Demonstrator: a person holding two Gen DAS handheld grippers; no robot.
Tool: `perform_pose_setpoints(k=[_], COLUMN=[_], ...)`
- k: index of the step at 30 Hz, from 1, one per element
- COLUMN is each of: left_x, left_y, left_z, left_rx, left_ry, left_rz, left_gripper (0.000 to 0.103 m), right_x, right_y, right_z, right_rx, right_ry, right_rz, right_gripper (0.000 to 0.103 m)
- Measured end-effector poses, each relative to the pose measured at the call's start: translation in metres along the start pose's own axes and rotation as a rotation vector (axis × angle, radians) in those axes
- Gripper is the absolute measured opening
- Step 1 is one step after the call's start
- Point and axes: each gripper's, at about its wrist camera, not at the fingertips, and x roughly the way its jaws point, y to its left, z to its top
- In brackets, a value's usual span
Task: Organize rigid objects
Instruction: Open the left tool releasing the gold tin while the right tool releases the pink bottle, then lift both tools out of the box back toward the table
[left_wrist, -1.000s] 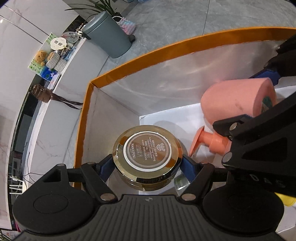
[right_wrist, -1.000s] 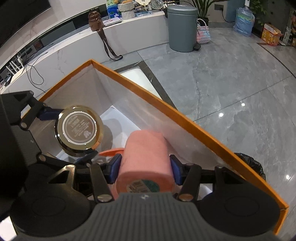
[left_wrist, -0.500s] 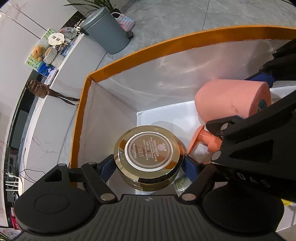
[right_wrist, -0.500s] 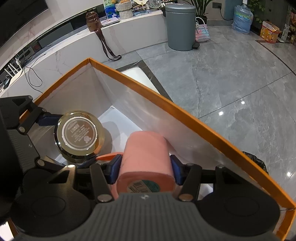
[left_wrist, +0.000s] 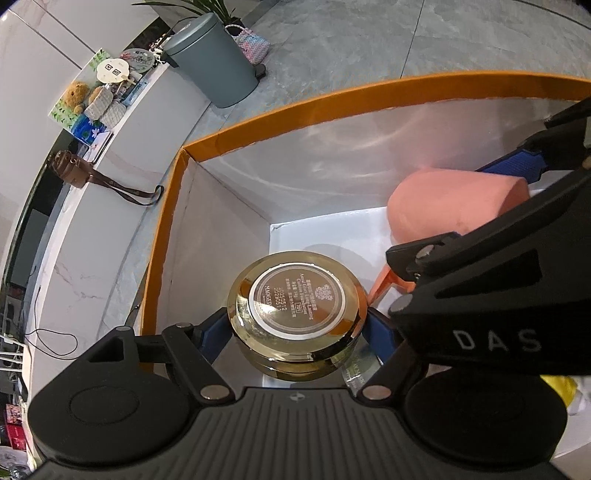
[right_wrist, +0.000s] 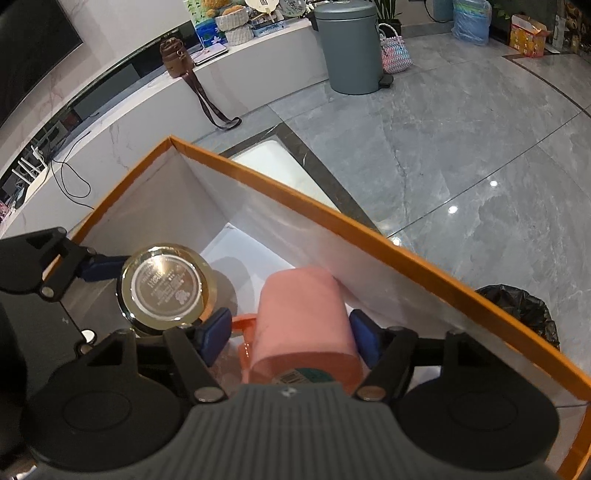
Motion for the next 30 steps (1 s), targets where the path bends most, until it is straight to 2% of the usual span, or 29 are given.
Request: perform_pose_setpoints(k=[4,15,30], left_x=[-0.011,-0.035,-0.088], left_y=[0.004,0.004,0.011], left_z=[0.002,0.002,-0.010], left_rx=[-0.018,-0.008,-0.006], left_ry=[-0.046,-0.082,-0.148], left_rz=[-0.001,0.008,0.060], left_gripper=[0.097,0.097,0.097], right_x=[-0.005,-0.023,-0.066], right_y=[-0.002,0.000,0.014], right_z=[0.002,0.003,0.001], right_rx=[0.014,0.019,-0.011], right_ry=[-0.010,-0.040,-0.098], right_rz=[0.019,0.036,0.050], right_gripper=[0.069,0.069,0.070])
